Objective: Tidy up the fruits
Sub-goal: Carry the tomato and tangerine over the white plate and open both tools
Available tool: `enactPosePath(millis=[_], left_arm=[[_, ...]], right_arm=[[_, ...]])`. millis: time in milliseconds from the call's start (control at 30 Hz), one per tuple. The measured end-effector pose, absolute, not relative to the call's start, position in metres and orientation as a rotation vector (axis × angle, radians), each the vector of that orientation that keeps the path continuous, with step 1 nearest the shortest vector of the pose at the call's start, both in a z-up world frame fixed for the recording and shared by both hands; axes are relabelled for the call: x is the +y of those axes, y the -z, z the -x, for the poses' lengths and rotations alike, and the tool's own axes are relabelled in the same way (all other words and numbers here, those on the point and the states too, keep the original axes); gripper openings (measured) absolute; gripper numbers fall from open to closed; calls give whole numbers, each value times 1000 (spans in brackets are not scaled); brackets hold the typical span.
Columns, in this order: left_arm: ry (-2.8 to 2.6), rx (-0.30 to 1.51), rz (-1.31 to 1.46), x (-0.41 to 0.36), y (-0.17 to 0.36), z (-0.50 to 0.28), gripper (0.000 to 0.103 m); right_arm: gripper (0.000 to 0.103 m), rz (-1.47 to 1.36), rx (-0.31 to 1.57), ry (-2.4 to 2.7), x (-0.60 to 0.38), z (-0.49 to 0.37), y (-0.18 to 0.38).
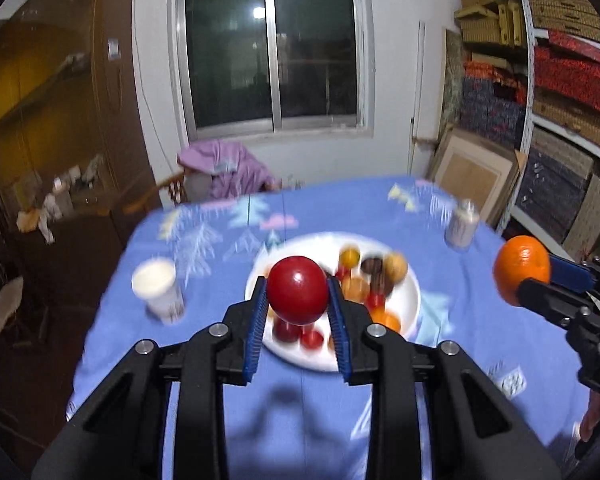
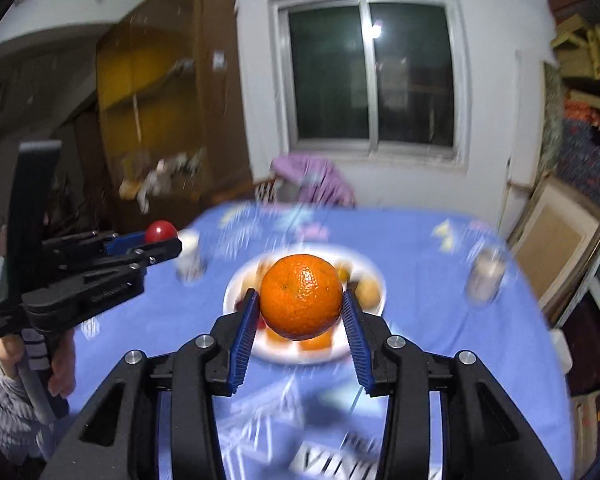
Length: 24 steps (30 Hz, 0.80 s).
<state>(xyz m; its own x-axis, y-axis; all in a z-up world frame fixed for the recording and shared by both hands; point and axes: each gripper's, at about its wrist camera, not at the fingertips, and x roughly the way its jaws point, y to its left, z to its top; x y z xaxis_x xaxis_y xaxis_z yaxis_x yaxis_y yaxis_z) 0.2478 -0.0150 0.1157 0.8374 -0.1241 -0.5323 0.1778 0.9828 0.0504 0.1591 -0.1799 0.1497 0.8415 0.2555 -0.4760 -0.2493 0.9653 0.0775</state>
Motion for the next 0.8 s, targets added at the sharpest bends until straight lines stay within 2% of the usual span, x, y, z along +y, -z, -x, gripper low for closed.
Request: enactPosePath(millis=[100,233,500,800], left_arm=[[155,543,-96,-30,-138,-282,29],[148,579,-77,-42,-130,-337,29],[119,785,-70,-50,-31,-458,29],[131,895,-63,-55,33,-513,29]], right_arm=[[43,-20,486,-247,-185,-190,-170],[43,17,538,-213,-177,-249,-155],[43,75,710,-188,-153,-363,-62],[44,132,819,-189,-136,-413,-7]])
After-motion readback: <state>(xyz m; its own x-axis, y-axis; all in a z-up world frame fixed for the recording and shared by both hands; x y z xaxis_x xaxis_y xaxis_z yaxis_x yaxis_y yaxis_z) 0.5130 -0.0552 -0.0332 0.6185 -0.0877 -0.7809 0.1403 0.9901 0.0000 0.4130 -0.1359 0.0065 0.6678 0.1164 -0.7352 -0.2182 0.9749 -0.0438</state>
